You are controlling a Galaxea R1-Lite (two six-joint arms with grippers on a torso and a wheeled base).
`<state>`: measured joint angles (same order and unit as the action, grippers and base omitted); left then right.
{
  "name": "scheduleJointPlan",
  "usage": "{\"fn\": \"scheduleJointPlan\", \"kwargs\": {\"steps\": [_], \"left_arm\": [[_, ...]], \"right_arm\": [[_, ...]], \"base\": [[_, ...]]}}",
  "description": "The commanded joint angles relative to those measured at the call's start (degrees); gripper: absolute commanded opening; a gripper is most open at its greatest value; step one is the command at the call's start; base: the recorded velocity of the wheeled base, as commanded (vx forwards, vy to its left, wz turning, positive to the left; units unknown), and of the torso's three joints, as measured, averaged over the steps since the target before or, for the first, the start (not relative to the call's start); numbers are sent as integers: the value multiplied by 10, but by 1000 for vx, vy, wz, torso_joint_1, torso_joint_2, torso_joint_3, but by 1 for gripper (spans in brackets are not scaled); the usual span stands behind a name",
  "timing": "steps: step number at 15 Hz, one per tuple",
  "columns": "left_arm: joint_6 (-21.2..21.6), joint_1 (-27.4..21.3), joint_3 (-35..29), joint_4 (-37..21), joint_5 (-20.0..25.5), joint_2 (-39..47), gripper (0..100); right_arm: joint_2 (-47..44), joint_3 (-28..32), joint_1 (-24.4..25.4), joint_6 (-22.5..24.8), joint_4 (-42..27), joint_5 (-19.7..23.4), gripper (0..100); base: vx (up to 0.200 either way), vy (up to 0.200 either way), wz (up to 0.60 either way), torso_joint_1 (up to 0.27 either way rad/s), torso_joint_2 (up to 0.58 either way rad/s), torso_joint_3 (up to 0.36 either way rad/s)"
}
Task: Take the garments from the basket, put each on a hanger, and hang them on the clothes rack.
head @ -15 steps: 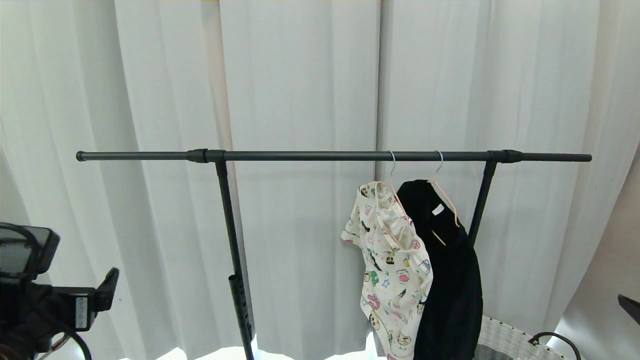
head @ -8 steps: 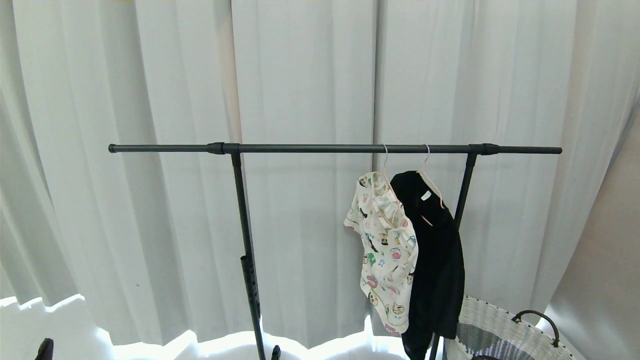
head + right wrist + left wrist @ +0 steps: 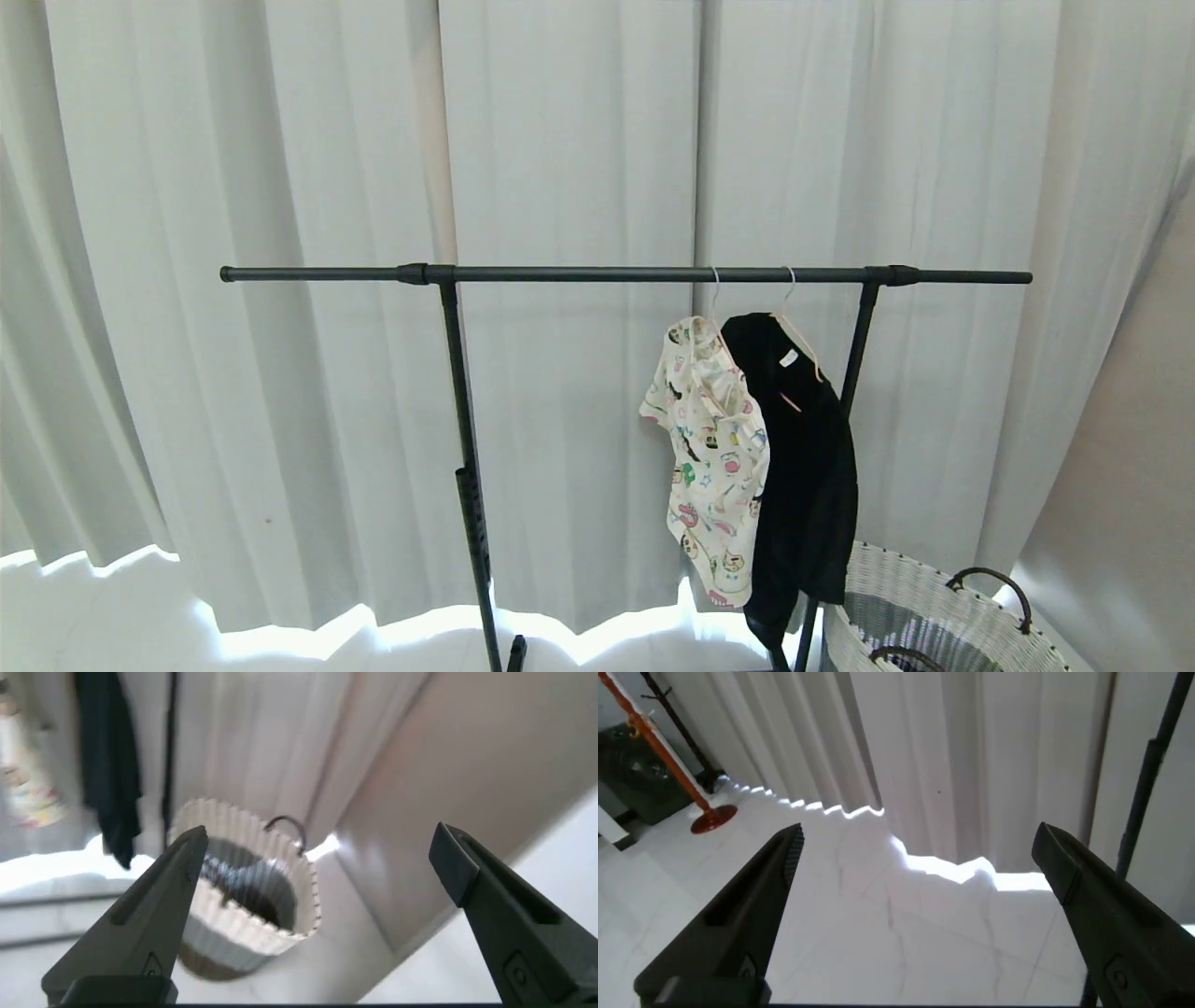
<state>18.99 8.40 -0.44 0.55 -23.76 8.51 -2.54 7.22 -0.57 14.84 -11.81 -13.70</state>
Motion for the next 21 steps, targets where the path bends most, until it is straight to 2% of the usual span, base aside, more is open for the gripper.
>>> {"fn": "scheduleJointPlan", "kwargs": {"steps": [1,4,5,6,7,8,9,10,11,14,16,18,21], "left_arm": [[-5,0,0,0,0,-31,100],[-12,0,0,0,7,-31,100],[-12,0,2,1,64,-31,100],[-19,-1,2,2,138,-31,100],[-34,-1,4,10,187,-31,100],[-42,-1,4,16,209,-31,100],[-118,-2,4,9,263,-31,100],[-144,-3,4,-20,265,-30,100],[-144,-22,4,-25,264,-31,100],[-144,-102,4,-25,264,-53,100],[-148,-89,4,-24,264,-85,100],[-153,-88,4,-25,262,-85,100],[-153,-88,4,-25,262,-85,100]], "right_arm": [[24,-2,1,-2,0,-4,100],[24,-10,1,-2,18,-12,100],[24,-35,1,-2,71,-1,100],[24,-67,1,-8,140,32,100],[24,-72,1,-24,186,62,100],[24,-72,1,-32,173,69,100],[24,-72,1,-66,165,94,100],[24,-72,1,-87,165,132,100],[24,-72,1,-93,163,147,100],[24,-72,1,-95,159,156,100],[24,-72,1,-101,160,127,100],[24,-72,1,-118,153,69,100],[24,-72,1,-141,148,68,100]], "base": [[0,0,0,0,0,0],[0,0,0,0,0,0],[0,0,0,0,0,0],[0,0,0,0,0,0],[0,0,0,0,0,0],[0,0,0,0,0,0],[0,0,0,0,0,0],[0,0,0,0,0,0],[0,0,0,0,0,0],[0,0,0,0,0,0],[0,0,0,0,0,0],[0,0,0,0,0,0],[0,0,0,0,0,0]]}}
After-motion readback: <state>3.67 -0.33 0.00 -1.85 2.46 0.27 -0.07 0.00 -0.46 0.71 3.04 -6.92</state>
